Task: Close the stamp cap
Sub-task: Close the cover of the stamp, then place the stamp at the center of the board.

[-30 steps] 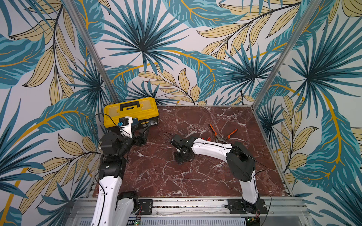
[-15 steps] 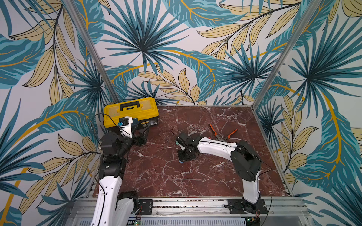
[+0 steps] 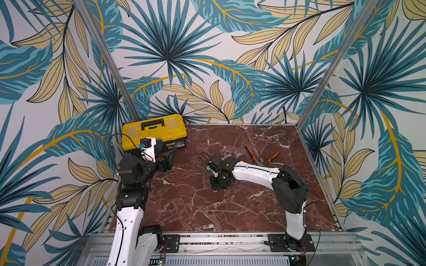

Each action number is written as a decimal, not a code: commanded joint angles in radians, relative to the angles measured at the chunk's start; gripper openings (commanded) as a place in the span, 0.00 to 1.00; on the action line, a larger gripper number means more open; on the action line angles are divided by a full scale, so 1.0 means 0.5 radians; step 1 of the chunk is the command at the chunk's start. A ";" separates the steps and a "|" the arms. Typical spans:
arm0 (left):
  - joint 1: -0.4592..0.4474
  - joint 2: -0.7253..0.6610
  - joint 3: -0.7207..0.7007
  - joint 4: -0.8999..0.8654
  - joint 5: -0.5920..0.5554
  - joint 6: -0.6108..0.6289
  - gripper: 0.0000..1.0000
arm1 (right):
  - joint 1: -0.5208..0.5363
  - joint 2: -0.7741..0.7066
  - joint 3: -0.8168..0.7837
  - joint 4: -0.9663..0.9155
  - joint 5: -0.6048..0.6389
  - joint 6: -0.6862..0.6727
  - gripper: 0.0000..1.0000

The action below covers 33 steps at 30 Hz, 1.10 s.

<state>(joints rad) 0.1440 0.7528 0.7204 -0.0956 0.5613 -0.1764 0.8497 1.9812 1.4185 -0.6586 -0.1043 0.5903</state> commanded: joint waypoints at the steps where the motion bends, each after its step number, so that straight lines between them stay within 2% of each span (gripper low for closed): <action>1: 0.019 0.004 -0.023 -0.006 0.009 -0.015 0.79 | -0.002 -0.067 -0.007 -0.076 0.037 -0.022 0.09; 25: 0.019 0.016 -0.020 -0.006 0.017 -0.018 0.79 | -0.003 0.127 -0.030 -0.179 0.174 -0.095 0.09; 33: 0.021 0.027 -0.017 -0.005 0.026 -0.021 0.79 | 0.047 0.288 0.089 -0.448 0.534 -0.195 0.09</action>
<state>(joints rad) 0.1440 0.7654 0.7204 -0.0959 0.5644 -0.1814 0.8661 2.0289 1.4845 -0.7437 0.0284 0.5285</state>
